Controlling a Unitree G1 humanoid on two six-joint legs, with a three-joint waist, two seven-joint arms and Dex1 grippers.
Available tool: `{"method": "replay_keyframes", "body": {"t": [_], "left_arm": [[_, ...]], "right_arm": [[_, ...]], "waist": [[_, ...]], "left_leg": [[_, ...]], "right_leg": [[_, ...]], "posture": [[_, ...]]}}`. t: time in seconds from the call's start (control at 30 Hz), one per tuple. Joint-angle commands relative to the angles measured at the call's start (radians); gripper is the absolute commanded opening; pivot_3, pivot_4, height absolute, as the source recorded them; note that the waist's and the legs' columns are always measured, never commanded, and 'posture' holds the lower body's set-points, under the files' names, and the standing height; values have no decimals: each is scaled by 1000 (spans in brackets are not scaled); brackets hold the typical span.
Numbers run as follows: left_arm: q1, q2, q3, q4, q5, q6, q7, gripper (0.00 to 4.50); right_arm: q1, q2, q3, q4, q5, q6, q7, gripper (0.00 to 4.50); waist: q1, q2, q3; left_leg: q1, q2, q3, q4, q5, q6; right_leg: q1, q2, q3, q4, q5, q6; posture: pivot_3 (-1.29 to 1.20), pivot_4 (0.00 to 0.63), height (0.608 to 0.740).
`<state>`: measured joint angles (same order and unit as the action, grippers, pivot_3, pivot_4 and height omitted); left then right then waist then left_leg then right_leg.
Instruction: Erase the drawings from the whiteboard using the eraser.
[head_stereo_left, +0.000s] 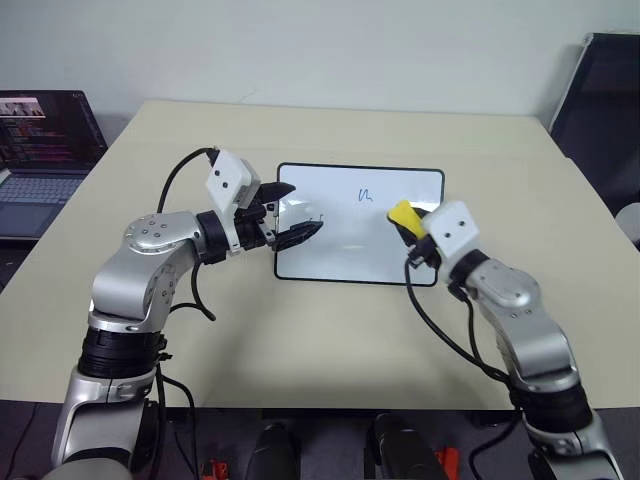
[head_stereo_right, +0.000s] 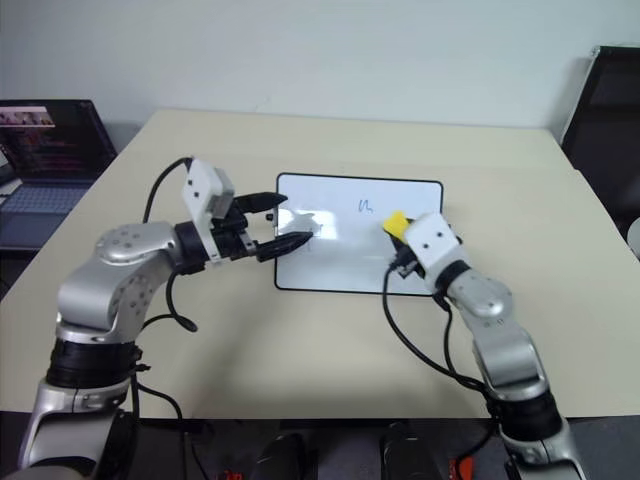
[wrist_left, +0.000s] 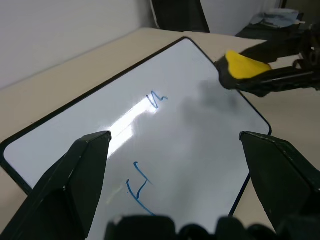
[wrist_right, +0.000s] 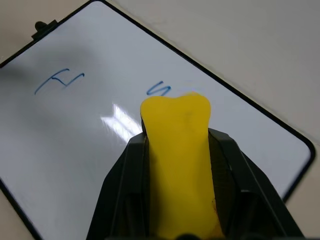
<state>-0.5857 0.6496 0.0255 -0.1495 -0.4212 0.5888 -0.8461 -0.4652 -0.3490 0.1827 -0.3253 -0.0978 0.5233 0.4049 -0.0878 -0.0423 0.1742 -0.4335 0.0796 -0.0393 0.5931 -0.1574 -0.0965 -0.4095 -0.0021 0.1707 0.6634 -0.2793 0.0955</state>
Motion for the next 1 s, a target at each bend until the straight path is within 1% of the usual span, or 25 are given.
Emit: {"method": "replay_keyframes", "body": {"t": [0.03, 0.2, 0.37, 0.47, 0.57, 0.63, 0.77, 0.9, 0.97, 1.0], "left_arm": [[-6, 19, 0, -8, 16, -8, 0, 4500], [-5, 21, -1, -5, 22, -9, -1, 4500], [10, 33, -1, 2, 38, -8, -4, 4500], [20, 34, 0, -3, 39, -8, -5, 4500], [32, 34, 2, -14, 37, -5, -2, 4500], [40, 36, 3, -15, 38, -7, -2, 4500], [47, 38, 4, -15, 39, -9, -2, 4500], [57, 36, 3, -18, 42, -13, -1, 4500], [62, 34, 3, -21, 42, -14, -1, 4500], [64, 34, 4, -22, 42, -14, 0, 4500]], "right_arm": [[-66, 8, 17, 48, -20, -37, -5, 1245], [-189, 36, 42, 203, -56, -71, -36, 1245], [-266, 78, 61, 341, -89, -128, -75, 1245], [-275, 86, 94, 385, -102, -123, -44, 1245], [-260, 78, 137, 384, -101, -72, 23, 1245], [-257, 79, 145, 382, -107, -66, 34, 1245], [-301, 96, 118, 436, -153, -103, -59, 1245], [-353, 98, 97, 518, -173, -128, -116, 1245], [-348, 83, 104, 541, -172, -104, -87, 1244], [-325, 70, 118, 527, -160, -78, -39, 1244]], "waist": [[3, 0, 0], [4, 0, 0], [2, 0, 0], [1, 1, 0], [1, 1, 0], [1, 1, 0], [1, 1, 0], [1, 1, 0], [1, 1, 0], [2, 1, 0]], "left_leg": [[0, 0, 0, 0, 0, 0], [-1, 0, 0, -1, 0, 0], [-1, 0, -1, -1, 0, 0], [-1, 0, -1, -1, 0, 0], [-1, 0, -1, -1, 0, 0], [-1, 0, -1, -1, 0, 0], [-1, 0, -1, 0, 0, 0], [-1, 0, -1, 1, 0, 0], [0, 0, -1, 1, 0, 0], [0, 0, -1, 1, 0, 0]], "right_leg": [[0, 0, 0, 0, 0, 1], [0, 0, -1, 0, 1, 2], [0, 0, -1, 0, 1, 2], [0, 0, -1, 0, 1, 2], [0, 0, -1, 0, 3, 0], [0, 0, -2, 1, 3, 0], [0, 0, -2, 2, 1, 3], [0, 0, -2, 1, 0, 1], [0, 0, -2, 1, 0, 1], [0, 0, -2, 1, 0, 1]], "posture": [[0, 150, 740], [0, 150, 740], [0, 150, 740], [0, 150, 740], [0, 150, 740], [0, 150, 740], [0, 150, 740], [0, 150, 740], [0, 150, 740], [0, 150, 740]]}}
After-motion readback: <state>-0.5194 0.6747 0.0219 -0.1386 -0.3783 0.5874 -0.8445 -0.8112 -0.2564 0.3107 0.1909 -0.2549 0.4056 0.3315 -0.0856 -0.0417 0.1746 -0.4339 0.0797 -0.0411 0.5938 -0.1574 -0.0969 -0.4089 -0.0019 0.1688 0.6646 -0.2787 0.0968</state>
